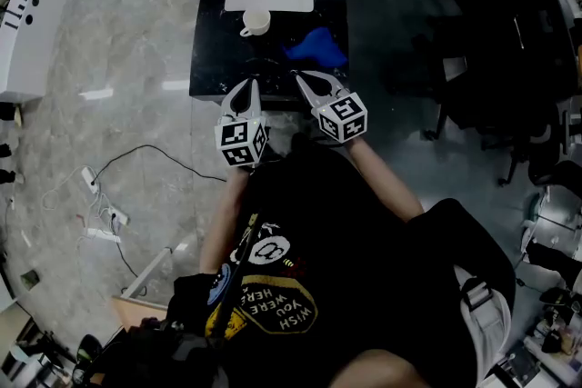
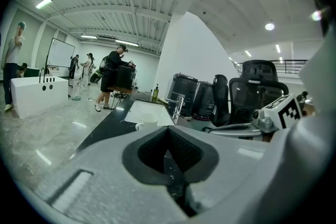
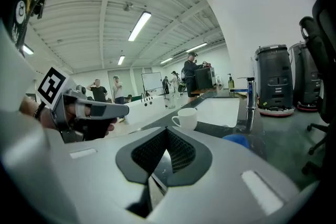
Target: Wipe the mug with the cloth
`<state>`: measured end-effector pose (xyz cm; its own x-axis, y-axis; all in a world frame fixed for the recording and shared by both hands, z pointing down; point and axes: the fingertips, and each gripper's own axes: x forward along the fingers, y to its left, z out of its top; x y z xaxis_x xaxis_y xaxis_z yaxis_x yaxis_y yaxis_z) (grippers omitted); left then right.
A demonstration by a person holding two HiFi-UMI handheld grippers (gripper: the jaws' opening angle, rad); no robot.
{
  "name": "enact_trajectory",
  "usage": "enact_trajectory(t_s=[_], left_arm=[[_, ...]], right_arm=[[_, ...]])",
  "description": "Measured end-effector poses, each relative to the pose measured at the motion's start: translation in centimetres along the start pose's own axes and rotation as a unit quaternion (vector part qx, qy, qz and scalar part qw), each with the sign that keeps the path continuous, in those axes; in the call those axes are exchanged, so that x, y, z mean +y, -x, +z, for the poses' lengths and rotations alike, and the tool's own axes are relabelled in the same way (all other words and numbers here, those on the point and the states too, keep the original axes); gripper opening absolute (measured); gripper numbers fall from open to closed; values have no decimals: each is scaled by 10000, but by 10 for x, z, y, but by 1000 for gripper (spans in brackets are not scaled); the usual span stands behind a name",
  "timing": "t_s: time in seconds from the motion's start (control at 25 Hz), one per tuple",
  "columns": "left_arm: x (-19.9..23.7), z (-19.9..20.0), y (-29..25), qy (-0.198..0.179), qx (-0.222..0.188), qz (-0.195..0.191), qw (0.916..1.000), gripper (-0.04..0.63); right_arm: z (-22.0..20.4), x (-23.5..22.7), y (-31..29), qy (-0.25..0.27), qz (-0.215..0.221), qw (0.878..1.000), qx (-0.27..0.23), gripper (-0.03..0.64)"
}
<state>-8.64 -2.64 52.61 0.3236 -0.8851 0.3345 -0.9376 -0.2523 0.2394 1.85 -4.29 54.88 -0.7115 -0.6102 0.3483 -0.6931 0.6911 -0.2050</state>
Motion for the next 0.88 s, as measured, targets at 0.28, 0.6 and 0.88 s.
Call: enact_trajectory(t_s=[0.28, 0.6, 0.88], left_arm=[[26, -10, -20, 33, 93, -58, 9999, 3], [25, -11, -54, -74, 203, -41, 9998, 3], [36, -16, -91, 58, 412, 382, 9984, 3]], right_arm=[[-3, -16, -27, 321, -300, 9989, 169, -2], [-12, -71, -30, 480, -492, 9967, 427, 31], [-56, -136, -50, 670, -140, 9880, 1387, 288]])
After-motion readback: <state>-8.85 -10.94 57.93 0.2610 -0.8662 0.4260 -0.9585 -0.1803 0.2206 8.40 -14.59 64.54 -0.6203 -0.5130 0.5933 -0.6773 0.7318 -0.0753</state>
